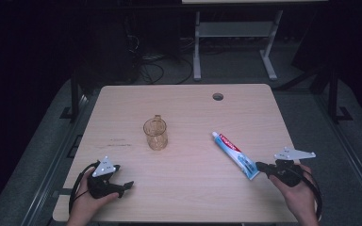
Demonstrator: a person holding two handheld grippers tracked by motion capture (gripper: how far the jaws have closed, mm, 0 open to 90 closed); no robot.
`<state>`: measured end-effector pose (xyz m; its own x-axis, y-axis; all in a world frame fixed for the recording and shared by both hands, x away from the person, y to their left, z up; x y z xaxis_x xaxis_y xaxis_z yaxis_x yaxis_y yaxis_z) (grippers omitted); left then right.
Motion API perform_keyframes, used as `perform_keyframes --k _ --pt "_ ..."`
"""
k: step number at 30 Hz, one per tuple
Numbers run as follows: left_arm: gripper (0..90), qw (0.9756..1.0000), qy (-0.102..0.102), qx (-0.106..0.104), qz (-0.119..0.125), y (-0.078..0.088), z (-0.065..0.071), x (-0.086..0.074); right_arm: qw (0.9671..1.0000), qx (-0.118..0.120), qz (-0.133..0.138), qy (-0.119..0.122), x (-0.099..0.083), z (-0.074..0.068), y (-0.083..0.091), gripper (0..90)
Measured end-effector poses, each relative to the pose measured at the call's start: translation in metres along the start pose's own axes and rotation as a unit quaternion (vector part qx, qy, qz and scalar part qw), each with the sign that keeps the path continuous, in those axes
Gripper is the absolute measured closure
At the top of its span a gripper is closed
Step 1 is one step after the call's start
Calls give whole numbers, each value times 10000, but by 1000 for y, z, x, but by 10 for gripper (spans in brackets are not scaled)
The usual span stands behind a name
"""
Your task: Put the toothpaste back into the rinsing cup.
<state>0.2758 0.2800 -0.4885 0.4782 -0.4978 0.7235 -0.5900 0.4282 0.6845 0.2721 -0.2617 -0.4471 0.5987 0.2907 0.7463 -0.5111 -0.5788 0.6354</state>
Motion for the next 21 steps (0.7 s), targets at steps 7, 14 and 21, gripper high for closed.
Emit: perform_keyframes --k 7,14,21 --pt "137 10000 0 1 11 0 0 0 9999 103 29 -16 12 6 -5 900" --pt "138 10000 8 0 11 0 0 0 9998 167 55 -17 30 8 -12 900" --pt "137 10000 5 -2 10 0 0 0 9998 204 28 13 48 13 -24 900"
Point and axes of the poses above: each handheld gripper's, and its own axes: y roughly backward along the jaws, x roughly out of its top, z roughly to its right, the point moved 2 cm from there along -y, roughly forward along the jaws, and after that the axes turned 7 degrees about x, right-handed, at the moved point
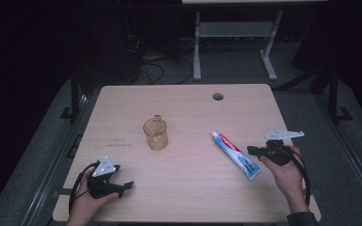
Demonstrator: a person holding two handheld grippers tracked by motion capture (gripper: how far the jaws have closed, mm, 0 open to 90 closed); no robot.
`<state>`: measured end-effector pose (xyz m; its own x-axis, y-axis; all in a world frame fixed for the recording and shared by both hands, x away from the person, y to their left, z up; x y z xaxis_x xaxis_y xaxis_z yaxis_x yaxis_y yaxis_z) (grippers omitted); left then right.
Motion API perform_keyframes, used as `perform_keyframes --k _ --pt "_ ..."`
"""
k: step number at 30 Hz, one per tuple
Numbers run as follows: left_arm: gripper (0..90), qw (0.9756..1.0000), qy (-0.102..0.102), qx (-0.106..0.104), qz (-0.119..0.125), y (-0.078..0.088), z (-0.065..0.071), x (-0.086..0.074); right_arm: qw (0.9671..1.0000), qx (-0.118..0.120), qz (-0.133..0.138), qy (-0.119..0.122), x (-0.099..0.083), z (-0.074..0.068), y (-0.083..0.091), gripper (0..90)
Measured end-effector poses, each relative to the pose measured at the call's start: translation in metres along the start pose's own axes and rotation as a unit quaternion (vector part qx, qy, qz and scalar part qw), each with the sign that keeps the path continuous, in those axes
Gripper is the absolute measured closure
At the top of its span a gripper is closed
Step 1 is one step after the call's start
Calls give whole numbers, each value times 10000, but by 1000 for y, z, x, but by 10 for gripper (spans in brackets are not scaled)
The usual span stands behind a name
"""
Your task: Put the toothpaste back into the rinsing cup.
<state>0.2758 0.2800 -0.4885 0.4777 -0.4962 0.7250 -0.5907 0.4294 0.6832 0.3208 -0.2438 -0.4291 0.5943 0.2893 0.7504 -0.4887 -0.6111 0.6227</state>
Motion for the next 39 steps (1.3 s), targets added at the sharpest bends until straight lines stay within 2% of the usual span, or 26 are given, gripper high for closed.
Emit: perform_keyframes --k 8,28,39 --pt "137 10000 -2 -2 -9 0 0 0 10000 44 -22 16 15 3 -10 900" --pt "137 10000 -9 -6 -9 0 0 0 9999 115 -88 34 49 11 -55 900" --pt "137 10000 -9 -8 -5 0 0 0 9998 134 -131 -30 57 18 -83 900"
Point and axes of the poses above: each handheld gripper's, and its own axes: y roughly backward along the jaws, x roughly out of its top, z roughly to its right, the point moved 2 cm from there along -y, roughly forward along the jaws, and after that the axes turned 7 degrees about x, right-handed, at the moved point
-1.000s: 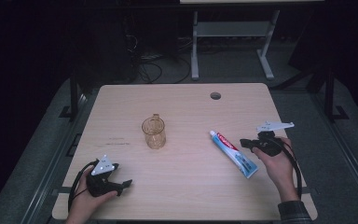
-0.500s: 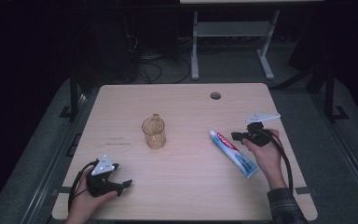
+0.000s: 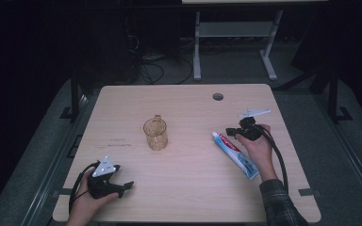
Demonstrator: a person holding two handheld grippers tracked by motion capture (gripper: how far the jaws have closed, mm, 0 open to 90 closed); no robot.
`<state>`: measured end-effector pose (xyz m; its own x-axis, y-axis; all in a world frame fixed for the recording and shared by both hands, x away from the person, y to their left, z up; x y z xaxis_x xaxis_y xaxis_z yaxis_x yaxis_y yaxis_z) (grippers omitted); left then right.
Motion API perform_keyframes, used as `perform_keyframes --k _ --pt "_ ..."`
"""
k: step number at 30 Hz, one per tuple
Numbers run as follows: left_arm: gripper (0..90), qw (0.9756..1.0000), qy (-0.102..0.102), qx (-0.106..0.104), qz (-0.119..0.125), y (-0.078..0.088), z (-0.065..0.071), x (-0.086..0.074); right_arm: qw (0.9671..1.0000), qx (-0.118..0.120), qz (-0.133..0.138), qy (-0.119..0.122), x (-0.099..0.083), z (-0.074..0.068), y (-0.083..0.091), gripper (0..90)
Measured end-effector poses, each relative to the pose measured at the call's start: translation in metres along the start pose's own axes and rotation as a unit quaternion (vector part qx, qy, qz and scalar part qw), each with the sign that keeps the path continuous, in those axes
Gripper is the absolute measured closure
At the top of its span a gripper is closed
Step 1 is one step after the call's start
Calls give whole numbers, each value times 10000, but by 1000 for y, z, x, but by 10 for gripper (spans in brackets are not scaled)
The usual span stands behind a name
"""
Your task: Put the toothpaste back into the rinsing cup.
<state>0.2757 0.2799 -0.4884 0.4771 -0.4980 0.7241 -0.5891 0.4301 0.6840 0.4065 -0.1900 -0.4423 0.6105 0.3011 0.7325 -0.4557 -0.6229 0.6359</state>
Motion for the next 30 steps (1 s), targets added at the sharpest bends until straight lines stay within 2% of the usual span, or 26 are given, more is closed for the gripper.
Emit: perform_keyframes --k 7,10,19,30 --pt "137 10000 -9 -4 0 0 0 0 9999 -27 -131 -16 3 8 -24 900" --pt "137 10000 -11 -8 3 0 0 0 9998 -62 -191 -37 2 10 -28 900" --pt "137 10000 -11 -7 3 0 0 0 9996 -93 -264 -29 0 11 -32 900" --pt "138 10000 -8 -9 6 0 0 0 9994 -23 -346 42 2 6 -34 900"
Point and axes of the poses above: each handheld gripper's, and its own axes: y roughly backward along the jaws, x roughly out of its top, z roughly to its right, the point moved 2 cm from there along -y, roughly forward along the jaws, and after that the axes turned 7 degrees about x, right-handed, at the moved point
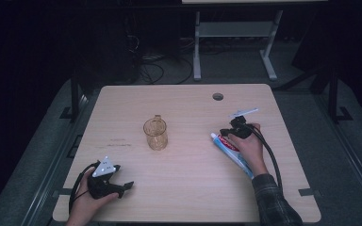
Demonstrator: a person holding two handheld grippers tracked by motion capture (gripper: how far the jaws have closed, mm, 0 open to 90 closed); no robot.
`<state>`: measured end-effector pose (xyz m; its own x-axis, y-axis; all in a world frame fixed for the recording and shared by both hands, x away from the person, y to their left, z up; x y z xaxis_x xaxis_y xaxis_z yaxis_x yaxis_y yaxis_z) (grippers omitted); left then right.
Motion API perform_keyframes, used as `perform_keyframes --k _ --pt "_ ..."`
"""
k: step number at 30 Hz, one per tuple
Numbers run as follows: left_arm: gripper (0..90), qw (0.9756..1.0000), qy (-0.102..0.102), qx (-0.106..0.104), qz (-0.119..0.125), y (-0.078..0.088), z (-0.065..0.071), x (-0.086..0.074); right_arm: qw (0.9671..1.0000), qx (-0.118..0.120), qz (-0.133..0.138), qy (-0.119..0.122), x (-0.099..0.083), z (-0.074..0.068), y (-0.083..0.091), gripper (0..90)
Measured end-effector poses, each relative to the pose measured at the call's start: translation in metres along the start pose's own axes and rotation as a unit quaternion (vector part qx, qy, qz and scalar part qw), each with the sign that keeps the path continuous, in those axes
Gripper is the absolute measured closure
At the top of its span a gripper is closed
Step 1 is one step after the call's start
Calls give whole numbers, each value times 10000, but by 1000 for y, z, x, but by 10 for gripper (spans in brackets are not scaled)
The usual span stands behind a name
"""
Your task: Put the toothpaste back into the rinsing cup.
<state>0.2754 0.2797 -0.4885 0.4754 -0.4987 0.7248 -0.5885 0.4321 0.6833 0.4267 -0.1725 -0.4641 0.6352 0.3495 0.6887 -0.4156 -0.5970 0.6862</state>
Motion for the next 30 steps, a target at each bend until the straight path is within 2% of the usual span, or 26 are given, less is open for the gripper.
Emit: perform_keyframes --k 14,30 --pt "137 10000 -2 -6 -2 0 0 0 9996 175 -165 174 3 -19 -6 900" --pt "138 10000 -10 -16 -8 0 1 0 9973 387 -434 454 0 -48 -14 900"
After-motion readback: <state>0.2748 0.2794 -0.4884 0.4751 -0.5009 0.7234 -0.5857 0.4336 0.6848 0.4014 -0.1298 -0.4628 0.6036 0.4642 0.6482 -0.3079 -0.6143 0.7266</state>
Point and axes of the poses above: each handheld gripper's, and its own axes: y roughly backward along the jaws, x roughly out of its top, z roughly to its right, the point moved 2 cm from there along -y, roughly forward along the jaws, and after that the axes turned 7 degrees about x, right-handed, at the moved point
